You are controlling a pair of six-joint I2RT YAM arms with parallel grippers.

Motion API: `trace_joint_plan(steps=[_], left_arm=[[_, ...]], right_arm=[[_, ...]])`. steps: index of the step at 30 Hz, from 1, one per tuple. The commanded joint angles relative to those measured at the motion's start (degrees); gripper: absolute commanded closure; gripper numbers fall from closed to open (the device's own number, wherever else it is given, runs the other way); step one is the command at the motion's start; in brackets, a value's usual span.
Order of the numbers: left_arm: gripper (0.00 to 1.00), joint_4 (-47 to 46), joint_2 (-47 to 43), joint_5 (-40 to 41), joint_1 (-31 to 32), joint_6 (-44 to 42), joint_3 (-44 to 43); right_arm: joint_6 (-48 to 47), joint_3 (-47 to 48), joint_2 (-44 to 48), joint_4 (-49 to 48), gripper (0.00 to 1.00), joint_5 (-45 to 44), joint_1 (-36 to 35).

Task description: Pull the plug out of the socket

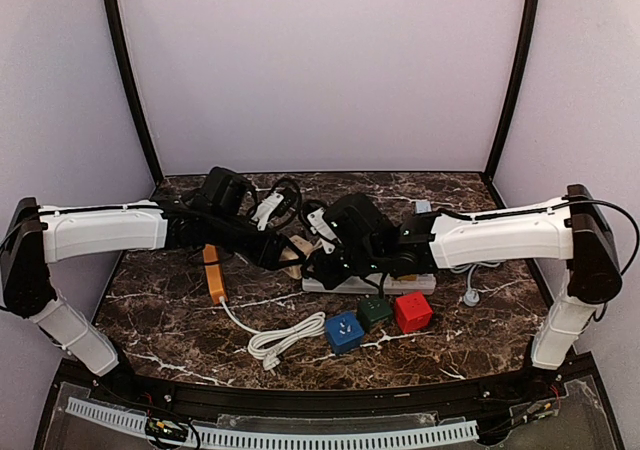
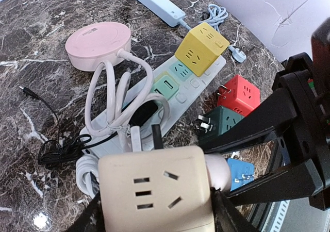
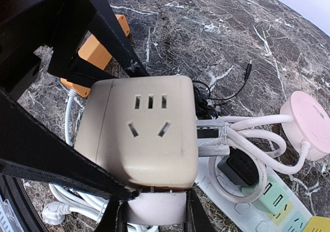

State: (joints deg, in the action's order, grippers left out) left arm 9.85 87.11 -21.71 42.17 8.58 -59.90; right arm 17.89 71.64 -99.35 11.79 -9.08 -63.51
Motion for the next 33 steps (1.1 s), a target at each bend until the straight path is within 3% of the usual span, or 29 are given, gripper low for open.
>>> trace_joint_plan(steps=[1,2,5,13,19,33], left_arm=[[0.81,3.5,1.0,2.1,0.0,-2.0,0.3],[0.88,3.6,1.0,2.1,0.0,-2.2,0.4],[0.98,4.0,1.1,2.6,-0.1,-3.3,0.6],[0.99,4.5,0.6,1.2,0.0,-6.2,0.4],[0.99,4.9,0.6,1.3,0.0,-6.8,0.4],[0.99,7.8,2.4,7.9,-0.9,-4.9,-0.8]], right_arm=[[-0.2,3.8,1.5,-9.1,1.00,-1.0,-1.4],[-0.1,3.7,1.5,-9.0,1.00,-1.0,-1.4],[-0.5,2.9,2.2,-9.6,1.00,-0.2,-1.4],[-0.2,-6.2,8.2,-20.6,1.00,15.0,3.1],[-0.6,-7.0,8.8,-21.3,1.00,16.4,3.8],[-2.8,-0.4,4.8,-12.2,1.00,-5.9,-3.7]])
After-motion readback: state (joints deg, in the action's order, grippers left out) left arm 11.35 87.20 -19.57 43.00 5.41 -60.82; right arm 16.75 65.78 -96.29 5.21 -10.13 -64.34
